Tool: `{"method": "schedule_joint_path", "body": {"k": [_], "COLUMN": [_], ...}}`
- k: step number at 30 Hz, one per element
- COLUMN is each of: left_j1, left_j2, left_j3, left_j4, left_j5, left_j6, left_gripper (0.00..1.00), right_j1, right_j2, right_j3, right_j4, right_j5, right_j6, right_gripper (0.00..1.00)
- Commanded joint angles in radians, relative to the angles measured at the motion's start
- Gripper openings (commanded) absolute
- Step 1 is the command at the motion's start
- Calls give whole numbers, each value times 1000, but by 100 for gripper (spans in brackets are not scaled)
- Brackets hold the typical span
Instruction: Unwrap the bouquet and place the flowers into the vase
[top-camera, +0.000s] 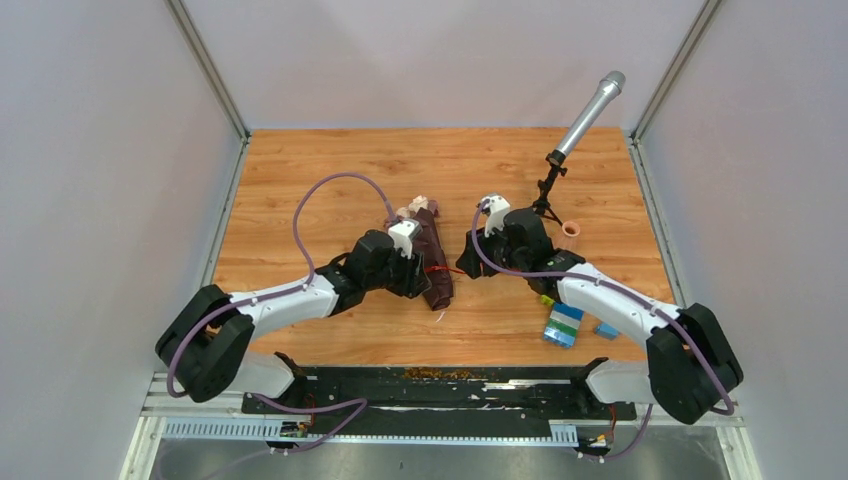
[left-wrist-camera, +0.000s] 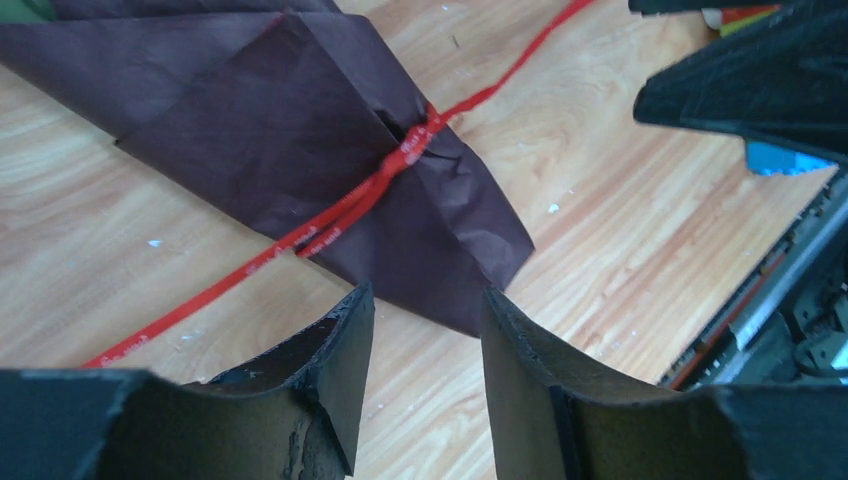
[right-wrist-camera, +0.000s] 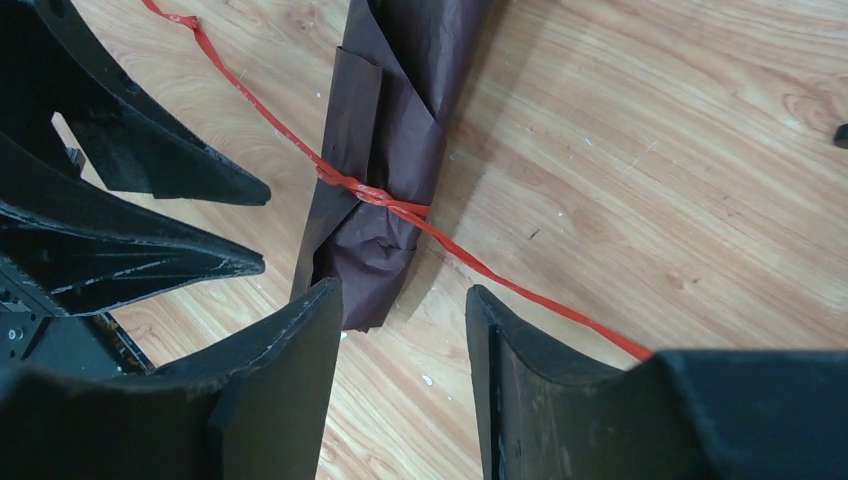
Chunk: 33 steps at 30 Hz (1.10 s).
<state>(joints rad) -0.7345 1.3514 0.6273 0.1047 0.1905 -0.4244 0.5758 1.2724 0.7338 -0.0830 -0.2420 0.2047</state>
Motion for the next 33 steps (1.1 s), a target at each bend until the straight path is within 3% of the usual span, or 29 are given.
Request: {"method": "schedule_joint_path", "body": {"k": [1, 28, 33], "left_j1": [-5, -5, -5], "left_j2": [31, 186, 187], "left_j3": [40, 94, 85], "left_j4": [99, 167, 174], "left_j5": [-101, -122, -123], "left_j6": [7, 50, 50], "left_gripper": [50, 37, 20], "right_j1": [10, 12, 12], "right_j2": [37, 131, 135], "right_j3": [37, 56, 58], "right_j4": [110, 141, 144], "right_j5": [-9, -44, -49], "right_j6": [25, 42, 45], "right_gripper": [49, 40, 39]}}
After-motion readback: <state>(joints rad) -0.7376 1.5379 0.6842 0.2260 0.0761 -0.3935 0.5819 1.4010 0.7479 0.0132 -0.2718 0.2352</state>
